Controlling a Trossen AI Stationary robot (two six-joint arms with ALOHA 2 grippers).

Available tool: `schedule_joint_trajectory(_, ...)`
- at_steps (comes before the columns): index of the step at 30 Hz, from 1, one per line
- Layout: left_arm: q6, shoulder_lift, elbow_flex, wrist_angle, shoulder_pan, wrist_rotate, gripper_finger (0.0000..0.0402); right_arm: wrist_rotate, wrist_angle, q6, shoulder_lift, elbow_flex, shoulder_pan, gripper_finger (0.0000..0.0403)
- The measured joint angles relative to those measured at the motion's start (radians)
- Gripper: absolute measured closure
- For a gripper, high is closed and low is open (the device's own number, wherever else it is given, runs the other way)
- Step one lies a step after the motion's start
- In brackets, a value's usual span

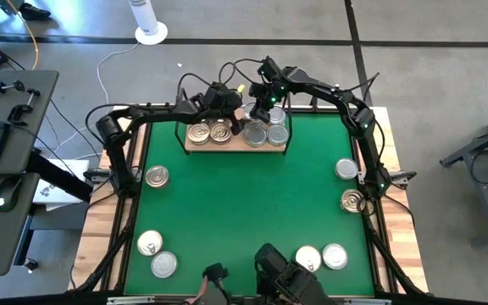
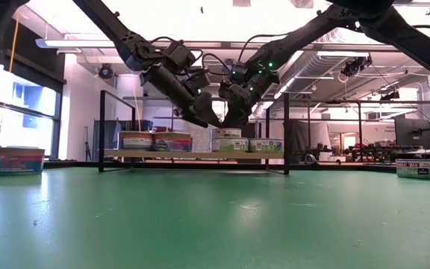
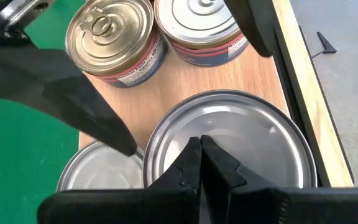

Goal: Stack canned seafood by type on shelf
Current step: Stack the green tuna can on top of the other green tuna can on the shelf, then adjust the tuna cans on the shelf

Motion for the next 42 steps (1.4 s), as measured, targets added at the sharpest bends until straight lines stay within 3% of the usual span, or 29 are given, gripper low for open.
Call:
schedule_joint_trajectory(9,-0.011,-0.073,-0.001,-0.115,-0.001,-0.01,0.0002,0.0,0.0,0.0,0.0,0.0,0.0,0.0403)
schedule_joint_trajectory(24,-0.046,-0.137,-0.002,-0.19,-0.003,-0.127,0.0002,0.023,-0.007,-0.003,-0.039,0.032,0.0,0.0403)
schedule_joint_trajectory(31,-0.049,-0.137,-0.002,-0.184,-0.015,-0.141,0.0002,0.006,0.037,-0.008,-0.137,0.064,0.009,0.0403)
schedule_joint_trajectory(36,-0.046,-0.138,-0.016,-0.203,-0.056,-0.224,0.0002,0.04,-0.032,-0.058,-0.252,0.064,0.034,0.0403)
schedule_joint_trajectory(42,-0.059,-0.225,-0.211,0.007,-0.107,-0.313,0.0002,0.128,-0.028,-0.066,-0.453,-0.124,0.047,0.0403)
